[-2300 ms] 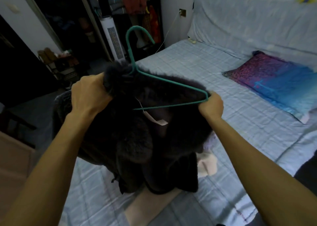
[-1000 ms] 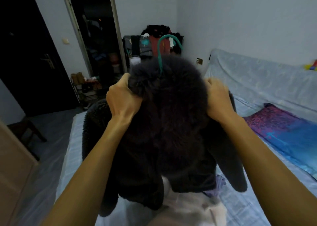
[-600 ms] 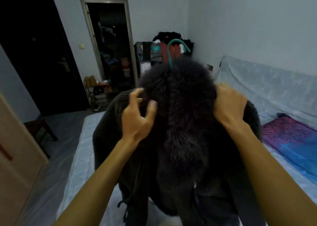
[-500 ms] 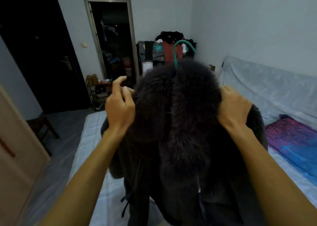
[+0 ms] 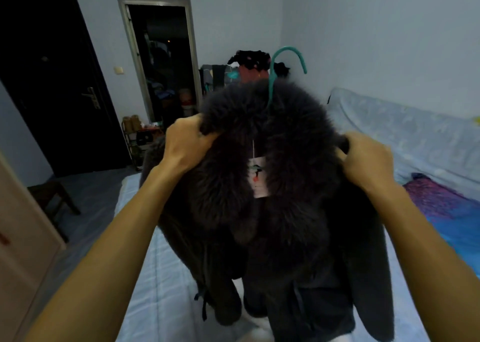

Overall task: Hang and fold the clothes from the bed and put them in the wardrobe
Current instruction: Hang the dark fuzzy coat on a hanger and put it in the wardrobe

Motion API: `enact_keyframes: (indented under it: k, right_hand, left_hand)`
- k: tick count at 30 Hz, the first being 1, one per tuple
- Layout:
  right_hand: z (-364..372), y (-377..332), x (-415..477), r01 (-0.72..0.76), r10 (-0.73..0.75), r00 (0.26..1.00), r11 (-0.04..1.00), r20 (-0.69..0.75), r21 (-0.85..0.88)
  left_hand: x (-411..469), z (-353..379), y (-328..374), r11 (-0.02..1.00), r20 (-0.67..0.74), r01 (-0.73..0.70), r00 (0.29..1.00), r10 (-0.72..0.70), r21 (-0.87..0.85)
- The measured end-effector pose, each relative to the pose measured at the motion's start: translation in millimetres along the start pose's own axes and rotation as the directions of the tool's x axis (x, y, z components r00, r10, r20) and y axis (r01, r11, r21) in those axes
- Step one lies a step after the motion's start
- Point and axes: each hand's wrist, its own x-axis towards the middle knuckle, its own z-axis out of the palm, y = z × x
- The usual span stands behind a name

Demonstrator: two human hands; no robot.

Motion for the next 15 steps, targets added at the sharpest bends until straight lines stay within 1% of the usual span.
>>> enact_keyframes:
  k: [2,4,6,8,9,11,14,15]
  right_hand:
    - [-2,6,2,-0.082,0.078,0.995,0.993,0.056,0.085]
    - [-2,4,4,-0.083,0.081,0.996,0.995,0.038,0.061]
    - [-5,-8,4,-0.002,0.004,1.0,0.998,-0.026,0.059]
    - [-10,-24,3,0.127,-0.119,0.991,0.982,-0.065,0.141]
    - [-12,-31,3,0.157,-0.148,0.987,0.969,-0.06,0.189]
    - [-15,-40,-1,0.143,-0.135,0.989,0.962,-0.053,0.23]
    - [-18,-42,-12,0.117,-0.061,0.976,0.957,-0.21,0.267]
    - [-20,-43,-13,0.122,-0.055,0.971,0.951,-0.235,0.285]
  left_hand:
    - [2,-3,-1,1.0,-0.048,-0.005,0.999,0.006,0.019]
    - [0,-3,-1,1.0,-0.079,0.004,0.997,-0.003,0.009]
    - [-3,-3,1,0.999,-0.075,0.03,0.997,-0.029,0.012]
    - [-7,-3,4,1.0,-0.068,0.019,0.998,-0.018,0.021]
    - [-9,-3,7,1.0,-0.059,0.008,0.998,-0.006,0.025]
    - [-13,-3,13,0.999,-0.043,-0.018,0.999,0.02,0.033]
    - [-26,-9,16,0.999,-0.034,-0.041,0.999,0.041,0.008]
    - [-31,-13,16,0.999,-0.039,-0.033,0.999,0.032,-0.023]
